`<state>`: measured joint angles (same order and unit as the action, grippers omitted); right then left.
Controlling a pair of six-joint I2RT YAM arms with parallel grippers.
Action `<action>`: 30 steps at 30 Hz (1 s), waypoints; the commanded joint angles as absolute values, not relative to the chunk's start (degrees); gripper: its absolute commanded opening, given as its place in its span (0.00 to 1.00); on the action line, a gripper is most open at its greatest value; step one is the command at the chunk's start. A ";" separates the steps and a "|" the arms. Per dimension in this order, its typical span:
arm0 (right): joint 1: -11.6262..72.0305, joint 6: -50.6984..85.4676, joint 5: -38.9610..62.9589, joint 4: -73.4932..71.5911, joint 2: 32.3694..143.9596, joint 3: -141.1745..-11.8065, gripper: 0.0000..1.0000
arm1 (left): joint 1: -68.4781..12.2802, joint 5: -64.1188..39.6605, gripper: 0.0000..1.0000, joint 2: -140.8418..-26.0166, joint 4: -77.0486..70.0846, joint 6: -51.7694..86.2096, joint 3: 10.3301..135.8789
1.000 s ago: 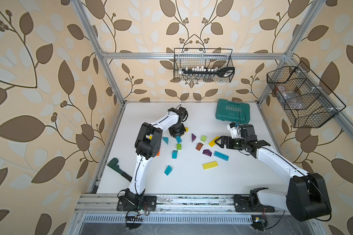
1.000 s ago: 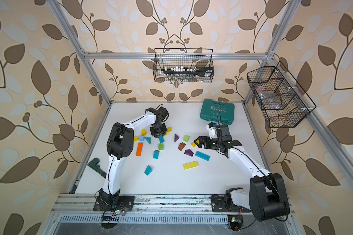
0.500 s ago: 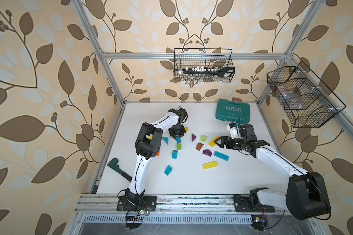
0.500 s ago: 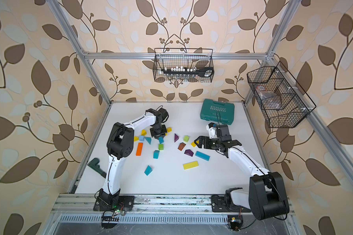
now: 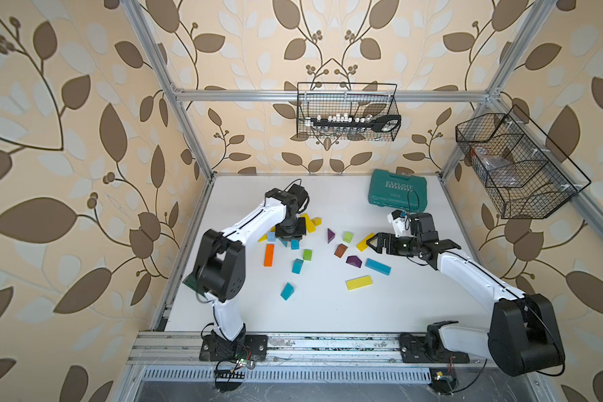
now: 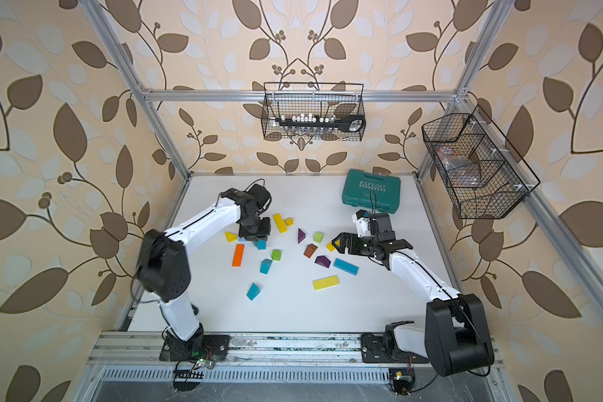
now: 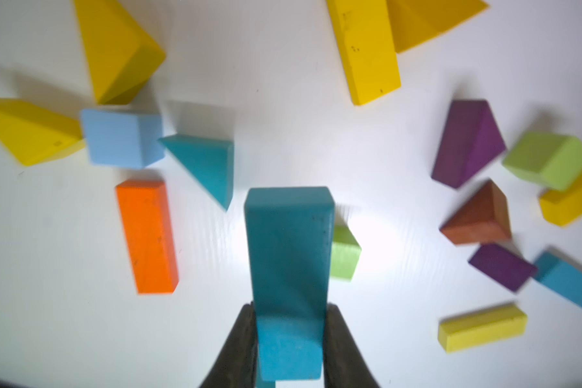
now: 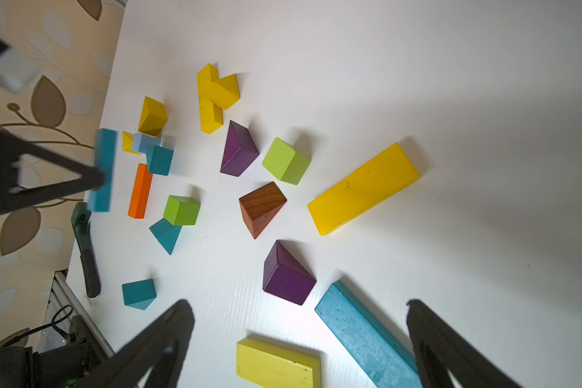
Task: Assemble a small pinwheel with building blocks
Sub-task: Pick up the building block from the center of the board, then place the building block at the center of the board.
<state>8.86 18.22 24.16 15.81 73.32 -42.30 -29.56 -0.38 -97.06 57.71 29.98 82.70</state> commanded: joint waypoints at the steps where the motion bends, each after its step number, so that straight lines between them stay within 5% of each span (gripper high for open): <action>1: 8.67 18.66 24.01 15.76 73.45 -41.78 1.00 | -29.34 -0.90 0.08 -86.80 60.59 26.68 72.45; 11: 8.52 19.01 24.26 15.03 74.62 -41.66 1.00 | -29.38 -1.87 0.07 -70.95 54.50 41.00 47.95; 20: 8.32 19.03 23.29 14.93 74.74 -41.48 1.00 | -29.47 -1.99 0.07 -76.54 49.33 44.55 44.16; 30: 8.20 19.03 23.15 14.60 75.44 -41.48 1.00 | -29.43 0.84 0.25 -82.18 47.28 44.07 43.43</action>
<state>8.47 18.63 23.94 15.18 74.96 -42.30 -29.58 -0.36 -81.65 47.94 43.09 44.01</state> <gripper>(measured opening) 0.996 0.288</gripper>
